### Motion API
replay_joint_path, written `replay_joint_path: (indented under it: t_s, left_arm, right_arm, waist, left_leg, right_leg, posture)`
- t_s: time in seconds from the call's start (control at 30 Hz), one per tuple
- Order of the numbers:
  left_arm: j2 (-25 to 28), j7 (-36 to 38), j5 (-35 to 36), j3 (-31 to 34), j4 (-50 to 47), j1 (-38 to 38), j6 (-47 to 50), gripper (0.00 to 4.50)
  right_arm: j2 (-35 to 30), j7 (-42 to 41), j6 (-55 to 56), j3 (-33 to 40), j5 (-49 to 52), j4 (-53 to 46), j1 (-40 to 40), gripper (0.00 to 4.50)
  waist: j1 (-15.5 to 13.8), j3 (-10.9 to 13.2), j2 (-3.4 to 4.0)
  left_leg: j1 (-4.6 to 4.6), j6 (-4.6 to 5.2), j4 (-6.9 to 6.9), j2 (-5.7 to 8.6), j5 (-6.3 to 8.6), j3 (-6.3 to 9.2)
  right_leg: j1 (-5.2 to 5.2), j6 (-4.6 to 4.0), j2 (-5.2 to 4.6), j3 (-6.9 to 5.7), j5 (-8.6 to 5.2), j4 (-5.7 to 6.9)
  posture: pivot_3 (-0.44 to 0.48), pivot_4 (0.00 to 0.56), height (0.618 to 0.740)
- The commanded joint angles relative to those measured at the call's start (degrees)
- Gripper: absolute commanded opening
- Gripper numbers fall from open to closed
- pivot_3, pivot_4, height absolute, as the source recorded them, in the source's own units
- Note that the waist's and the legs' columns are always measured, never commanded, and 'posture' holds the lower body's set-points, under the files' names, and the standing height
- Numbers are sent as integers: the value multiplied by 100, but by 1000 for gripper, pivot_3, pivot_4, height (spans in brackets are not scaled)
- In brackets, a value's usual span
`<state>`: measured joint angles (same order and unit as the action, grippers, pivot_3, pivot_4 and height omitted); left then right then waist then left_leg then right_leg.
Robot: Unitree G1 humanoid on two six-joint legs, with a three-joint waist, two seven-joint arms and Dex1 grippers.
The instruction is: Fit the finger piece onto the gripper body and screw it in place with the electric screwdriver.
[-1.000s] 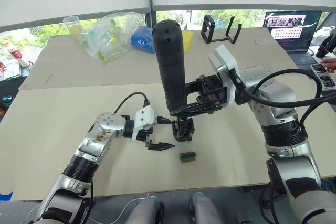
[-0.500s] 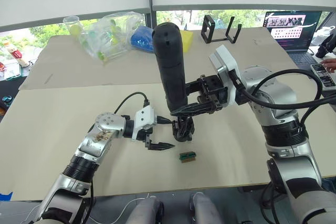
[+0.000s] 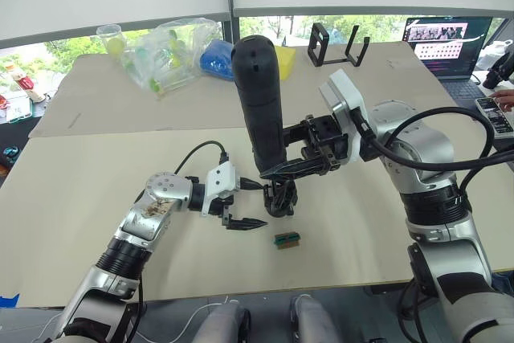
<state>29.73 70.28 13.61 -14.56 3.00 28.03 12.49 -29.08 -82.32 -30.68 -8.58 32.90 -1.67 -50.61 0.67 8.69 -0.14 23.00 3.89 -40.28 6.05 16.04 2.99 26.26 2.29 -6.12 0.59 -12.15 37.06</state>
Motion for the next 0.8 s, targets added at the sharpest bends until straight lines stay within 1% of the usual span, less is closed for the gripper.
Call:
replay_joint_path:
  t_s: [0.03, 0.23, 0.4, 0.53, 0.8]
  left_arm:
    - [-7, -16, 36, 63, -120, 18, -149, 4500]
    - [-17, -47, 42, 65, -155, -3, -133, 4500]
    - [1, -63, 49, 72, -184, -42, -131, 4500]
    - [3, -86, 52, 74, -215, -67, -122, 4500]
    - [11, -94, 61, 70, -251, -102, -126, 4500]
  right_arm:
    - [6, 1, 27, 150, 175, -170, -106, 1925]
    - [41, 117, -79, 162, 187, -89, -114, 1925]
    - [47, 245, -430, 200, 275, -16, -233, 1925]
    - [70, 471, -871, 336, 385, 166, -410, 1925]
    - [60, 749, -1129, 568, 572, 294, -440, 1925]
  waist:
    - [0, 0, 0]
    - [0, 0, 0]
    - [0, 0, 0]
    - [6, 0, 0]
    - [-3, 0, 0]
  left_leg:
    - [0, 0, 0, 0, 0, 0]
    - [0, 0, 0, 0, 0, 0]
    - [0, 0, 0, 0, 0, 0]
    - [0, 0, 0, 0, 0, 0]
    - [2, 0, -1, 2, 0, 1]
  right_leg:
    - [0, 0, 0, 0, 0, 0]
    - [0, 0, 0, 0, 0, 0]
    - [0, 0, 0, 0, 0, 0]
    - [1, 0, -1, 1, 0, 1]
    - [-1, 0, -4, 0, 0, 1]
  posture:
    - [0, 150, 737]
    - [0, 150, 737]
    - [0, 150, 737]
    - [0, 150, 737]
    - [0, 150, 737]
